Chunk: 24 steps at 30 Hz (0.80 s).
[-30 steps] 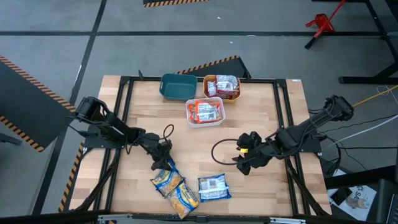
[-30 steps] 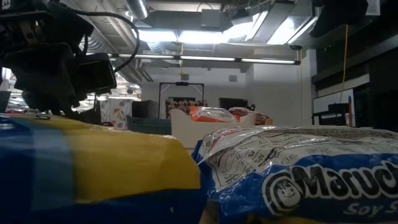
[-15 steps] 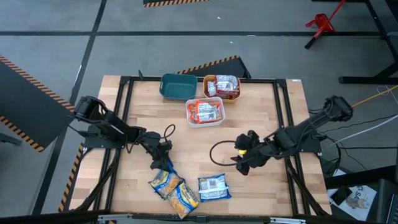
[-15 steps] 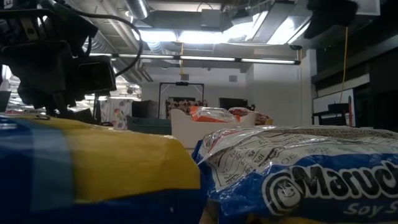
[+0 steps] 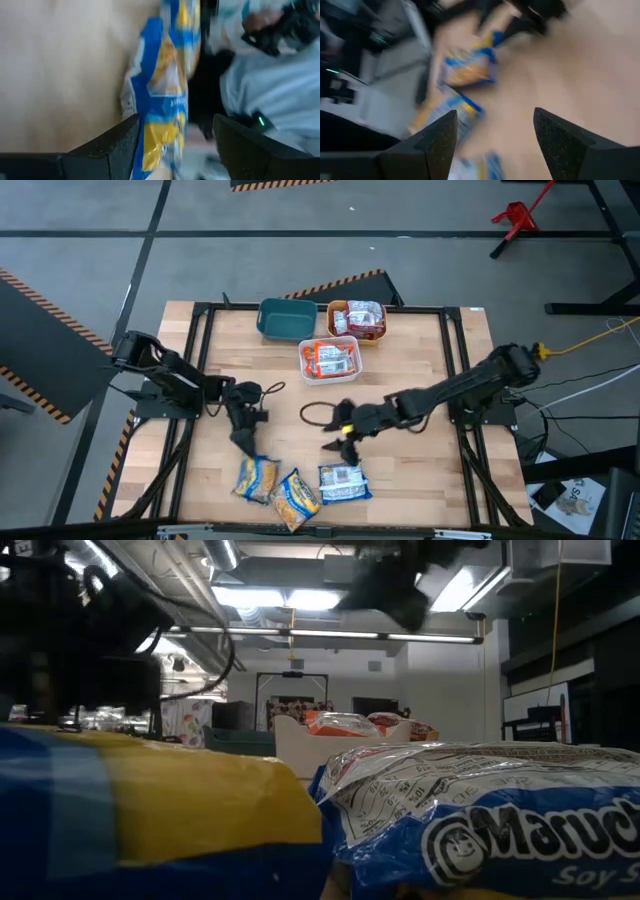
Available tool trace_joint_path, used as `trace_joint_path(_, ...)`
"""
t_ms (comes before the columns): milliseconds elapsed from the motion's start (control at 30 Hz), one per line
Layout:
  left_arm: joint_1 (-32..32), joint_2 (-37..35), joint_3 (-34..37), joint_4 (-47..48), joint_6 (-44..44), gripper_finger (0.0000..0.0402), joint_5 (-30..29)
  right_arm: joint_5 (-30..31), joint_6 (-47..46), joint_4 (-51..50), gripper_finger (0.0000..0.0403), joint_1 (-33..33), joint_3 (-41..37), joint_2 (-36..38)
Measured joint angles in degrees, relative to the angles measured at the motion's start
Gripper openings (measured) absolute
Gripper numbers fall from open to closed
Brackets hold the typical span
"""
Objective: Sort Maruchan noodles
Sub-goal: Put the top right blue noodle pack into the blue bin
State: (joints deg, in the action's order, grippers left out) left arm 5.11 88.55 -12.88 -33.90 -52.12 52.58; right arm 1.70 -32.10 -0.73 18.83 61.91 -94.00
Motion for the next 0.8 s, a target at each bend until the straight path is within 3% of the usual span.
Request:
trace_joint_path(67,-0.74,-2.73,0.45,6.74,2.32,0.0244,3.99,-0.76,0.69,8.16,0.0241,0.80,0.60,-3.64)
trace_joint_path(167,-1.43,-8.89,0.50,19.13,8.90,0.0244,4.01,-2.78,2.19,15.10,0.0226,1.49,5.50,-10.71)
trace_joint_path(300,-2.55,-18.06,0.48,40.15,19.15,0.0244,-2.73,-8.76,6.03,10.59,0.0203,2.38,17.85,-20.47)
trace_joint_path(400,-1.89,-25.78,0.60,54.34,22.29,0.0244,-7.13,-11.61,12.40,1.09,0.0187,4.05,29.74,-27.65)
trace_joint_path(567,3.71,-40.38,0.54,64.27,15.73,0.0244,-10.92,-8.59,27.73,-14.19,0.0170,5.96,49.09,-38.15)
trace_joint_path(800,14.78,-55.50,0.51,65.28,-1.92,0.0244,-31.66,-6.18,32.38,-15.02,0.0161,3.86,60.05,-46.57)
